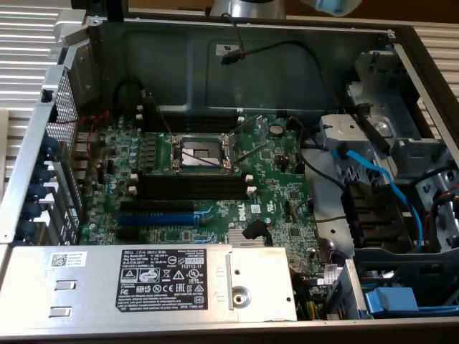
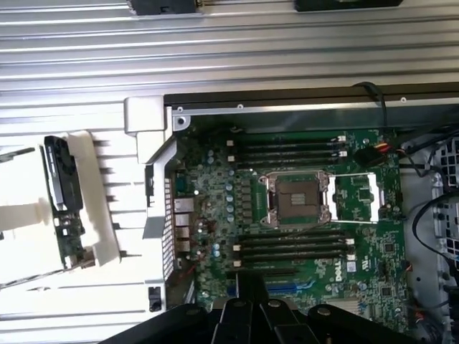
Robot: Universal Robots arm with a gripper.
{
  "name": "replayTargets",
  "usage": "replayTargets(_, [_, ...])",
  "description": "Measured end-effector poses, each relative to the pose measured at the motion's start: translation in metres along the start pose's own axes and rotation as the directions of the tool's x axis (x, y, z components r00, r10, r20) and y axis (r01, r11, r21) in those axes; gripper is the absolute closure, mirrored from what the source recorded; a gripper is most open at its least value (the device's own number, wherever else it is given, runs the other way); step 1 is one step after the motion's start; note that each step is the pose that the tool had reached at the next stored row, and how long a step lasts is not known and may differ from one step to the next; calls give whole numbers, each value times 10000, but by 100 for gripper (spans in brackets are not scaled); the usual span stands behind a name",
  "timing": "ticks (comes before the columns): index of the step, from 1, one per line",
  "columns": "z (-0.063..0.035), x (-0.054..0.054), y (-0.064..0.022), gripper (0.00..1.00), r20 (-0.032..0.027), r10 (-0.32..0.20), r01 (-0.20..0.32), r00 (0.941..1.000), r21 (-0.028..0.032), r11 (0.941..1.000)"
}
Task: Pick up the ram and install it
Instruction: 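Reach for the ram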
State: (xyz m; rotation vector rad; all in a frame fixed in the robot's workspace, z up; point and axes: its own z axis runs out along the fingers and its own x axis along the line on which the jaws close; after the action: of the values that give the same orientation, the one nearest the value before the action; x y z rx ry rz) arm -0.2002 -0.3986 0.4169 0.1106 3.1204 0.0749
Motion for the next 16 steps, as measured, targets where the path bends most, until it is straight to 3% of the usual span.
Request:
replayTargets(5, [-5, 226, -16, 90, 2, 0, 0, 10000, 31, 10000])
replayTargets(12, [1, 544, -39, 90, 20, -7, 6, 10000, 297, 9996])
replayTargets(16, [26, 728, -53, 90, 24, -8, 7, 10000, 340, 9994])
